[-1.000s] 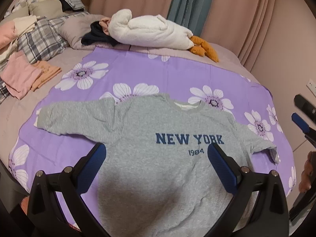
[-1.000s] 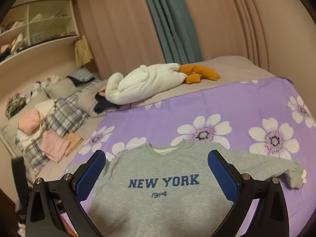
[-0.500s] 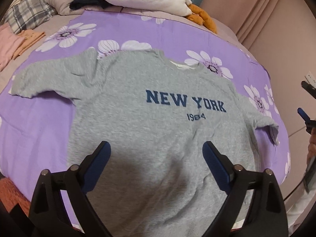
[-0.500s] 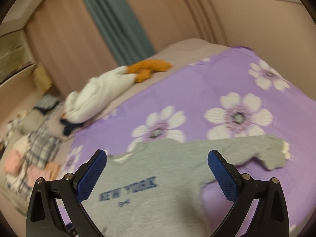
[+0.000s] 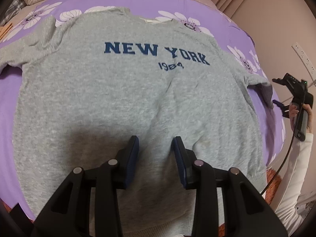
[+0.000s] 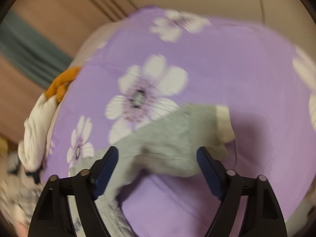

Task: Fold small clothes
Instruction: 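Lower the right gripper onto the sweatshirt sleeve cuff and close it, then lift the held sleeve with the right gripper and carry it across the shirt front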

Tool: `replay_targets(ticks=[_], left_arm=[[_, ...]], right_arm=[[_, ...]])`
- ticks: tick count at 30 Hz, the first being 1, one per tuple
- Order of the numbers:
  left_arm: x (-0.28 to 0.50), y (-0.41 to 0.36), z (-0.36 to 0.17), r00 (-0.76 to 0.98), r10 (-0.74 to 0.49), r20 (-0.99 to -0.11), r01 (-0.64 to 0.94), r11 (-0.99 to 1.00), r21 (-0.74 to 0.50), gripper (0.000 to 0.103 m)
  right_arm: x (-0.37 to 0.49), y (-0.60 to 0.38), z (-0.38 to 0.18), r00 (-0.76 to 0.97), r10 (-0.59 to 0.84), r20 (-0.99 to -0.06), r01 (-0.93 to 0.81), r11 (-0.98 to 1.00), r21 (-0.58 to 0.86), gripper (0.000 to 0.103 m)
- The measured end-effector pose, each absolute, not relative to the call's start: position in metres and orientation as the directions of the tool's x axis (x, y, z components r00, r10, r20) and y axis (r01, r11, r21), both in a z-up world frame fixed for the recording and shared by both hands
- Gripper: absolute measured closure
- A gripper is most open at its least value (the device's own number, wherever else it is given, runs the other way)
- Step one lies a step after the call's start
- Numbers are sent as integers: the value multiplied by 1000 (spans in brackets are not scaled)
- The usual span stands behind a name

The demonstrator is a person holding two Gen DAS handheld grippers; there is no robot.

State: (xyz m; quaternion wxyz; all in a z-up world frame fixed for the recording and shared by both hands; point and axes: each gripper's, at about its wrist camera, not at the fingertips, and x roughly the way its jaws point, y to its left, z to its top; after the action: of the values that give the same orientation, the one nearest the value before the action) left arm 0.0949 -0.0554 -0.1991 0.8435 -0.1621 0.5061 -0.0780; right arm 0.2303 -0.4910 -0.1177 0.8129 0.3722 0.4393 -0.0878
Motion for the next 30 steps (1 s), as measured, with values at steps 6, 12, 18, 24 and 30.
replay_targets(ticks=[6,12,18,24,30], left_arm=[[94,-50,-202,456,-320,-830,-48,923,-382,68],[95,-50,-203,449,-312,-837,-56,925,-375,66],[99,-52,-204,443,-298,-845,-56,932,-358,66],[101,-51,-204,435,-299,-849,-61,931,-359,66],[102,-54,-204,430,-279,-858,-65,939,-338,66]], right_arm=[[235,-505,-141,595,276,-755,506,601,618,26],[224,-512,-131,546,105,-831,584,663,468,29],[224,-526,-154,521,149,-841,597,640,483,33],[234,-528,-133,549,16,-836,590,701,400,88],[234,-537,-82,657,-155,-737,520,802,295,90]])
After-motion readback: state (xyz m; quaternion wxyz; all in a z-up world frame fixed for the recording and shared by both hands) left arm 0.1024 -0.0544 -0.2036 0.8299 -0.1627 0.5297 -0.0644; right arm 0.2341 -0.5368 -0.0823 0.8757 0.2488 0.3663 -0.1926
